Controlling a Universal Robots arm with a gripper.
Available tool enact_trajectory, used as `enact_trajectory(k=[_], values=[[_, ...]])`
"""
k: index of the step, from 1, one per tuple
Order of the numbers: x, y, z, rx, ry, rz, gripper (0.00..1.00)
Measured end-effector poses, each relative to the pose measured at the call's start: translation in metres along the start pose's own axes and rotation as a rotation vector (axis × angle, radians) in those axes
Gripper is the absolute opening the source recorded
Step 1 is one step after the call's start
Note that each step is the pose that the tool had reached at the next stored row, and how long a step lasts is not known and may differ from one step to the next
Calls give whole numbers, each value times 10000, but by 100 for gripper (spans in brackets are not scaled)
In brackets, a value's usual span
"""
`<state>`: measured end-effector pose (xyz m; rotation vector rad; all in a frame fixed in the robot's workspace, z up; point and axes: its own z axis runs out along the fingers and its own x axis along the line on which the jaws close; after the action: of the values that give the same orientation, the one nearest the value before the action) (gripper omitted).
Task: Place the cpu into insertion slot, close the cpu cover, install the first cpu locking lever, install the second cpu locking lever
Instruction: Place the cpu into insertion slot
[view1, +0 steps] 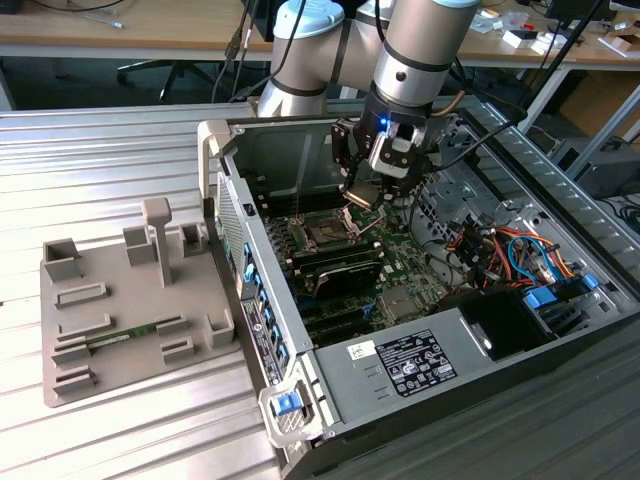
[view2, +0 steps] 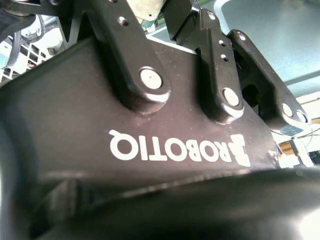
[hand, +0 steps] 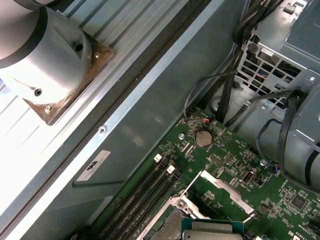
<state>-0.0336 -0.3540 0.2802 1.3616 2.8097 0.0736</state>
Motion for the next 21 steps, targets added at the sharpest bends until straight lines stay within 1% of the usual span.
enact_trajectory(k=[21], values=[[0, 0, 5, -1, -5, 101, 55]])
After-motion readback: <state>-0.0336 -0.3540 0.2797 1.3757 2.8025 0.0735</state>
